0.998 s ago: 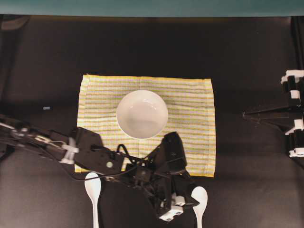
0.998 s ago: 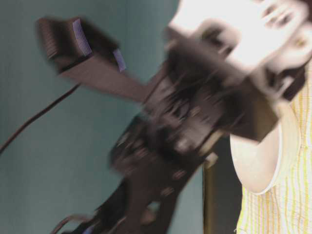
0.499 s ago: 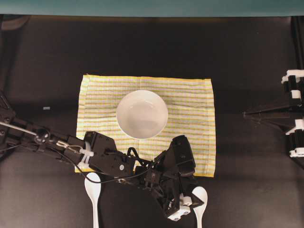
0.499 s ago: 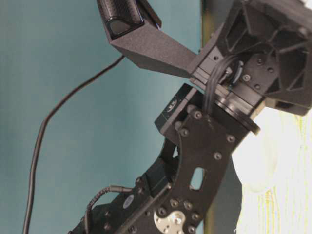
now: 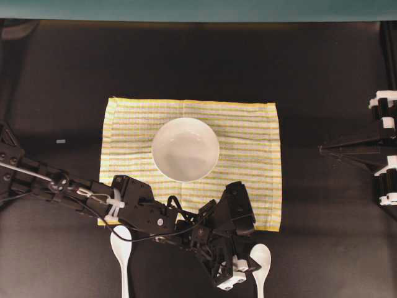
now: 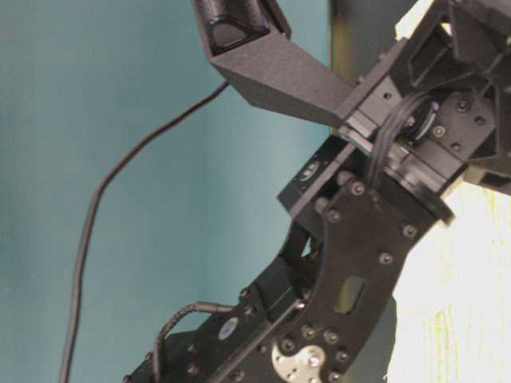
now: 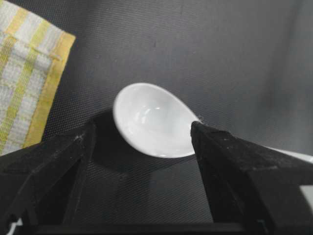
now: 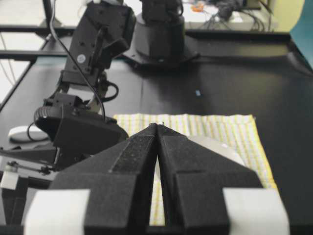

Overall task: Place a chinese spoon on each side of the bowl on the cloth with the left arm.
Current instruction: 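Lift the spoon and carry it onto the cloth right of the bowl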

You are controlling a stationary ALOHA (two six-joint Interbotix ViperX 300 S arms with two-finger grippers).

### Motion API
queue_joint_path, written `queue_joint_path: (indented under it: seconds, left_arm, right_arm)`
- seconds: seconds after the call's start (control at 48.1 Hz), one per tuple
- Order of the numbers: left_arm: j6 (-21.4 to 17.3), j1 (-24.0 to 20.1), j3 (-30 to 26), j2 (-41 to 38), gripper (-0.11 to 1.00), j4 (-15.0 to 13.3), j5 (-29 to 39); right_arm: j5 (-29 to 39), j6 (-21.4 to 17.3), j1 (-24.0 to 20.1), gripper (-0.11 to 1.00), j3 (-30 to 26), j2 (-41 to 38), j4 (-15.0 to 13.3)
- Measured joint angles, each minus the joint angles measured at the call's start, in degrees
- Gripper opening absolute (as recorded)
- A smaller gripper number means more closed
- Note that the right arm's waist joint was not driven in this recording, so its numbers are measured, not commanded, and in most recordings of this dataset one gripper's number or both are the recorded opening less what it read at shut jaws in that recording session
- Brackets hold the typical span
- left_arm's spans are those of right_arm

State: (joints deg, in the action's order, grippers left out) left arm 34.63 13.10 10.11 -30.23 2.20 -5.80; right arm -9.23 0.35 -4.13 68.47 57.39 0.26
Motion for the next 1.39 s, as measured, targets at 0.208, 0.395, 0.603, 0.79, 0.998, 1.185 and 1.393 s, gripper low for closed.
queue_joint_path:
  seconds: [0.208, 0.395, 0.603, 0.79, 0.998, 1.185, 1.393]
  left_arm:
    - [-0.18, -0.09, -0.09, -0.62, 0.69, 0.09, 0.09]
    - [-0.26, -0.26, -0.09, -0.7, 0.52, 0.09, 0.0]
    - [-0.26, -0.35, -0.09, -0.62, 0.1, 0.09, -0.09]
    - [-1.05, -0.97, -0.35, 1.49, 0.09, 0.09, 2.02]
    - [-3.78, -5.45, -0.44, 8.53, 0.06, 0.09, 10.2]
    - [-5.36, -13.8, -0.62, 13.97, 0.06, 0.09, 19.25]
    - [-5.27, -20.83, -0.44, 15.56, 0.06, 0.09, 23.64]
  right_arm:
    - [0.0, -0.09, 0.0, 0.01, 0.09, 0.09, 0.0]
    - [0.0, -0.09, 0.0, 0.01, 0.53, 0.09, 0.0]
    - [0.0, -0.09, 0.0, 0.01, 1.23, 0.09, -0.09]
    - [0.0, -0.09, 0.0, 0.01, 1.32, 0.09, 0.0]
    - [0.0, -0.18, 0.0, 0.01, 1.41, 0.09, -0.09]
    - [0.0, -0.09, 0.0, 0.01, 1.41, 0.09, 0.0]
    - [0.0, -0.09, 0.0, 0.01, 1.41, 0.09, 0.0]
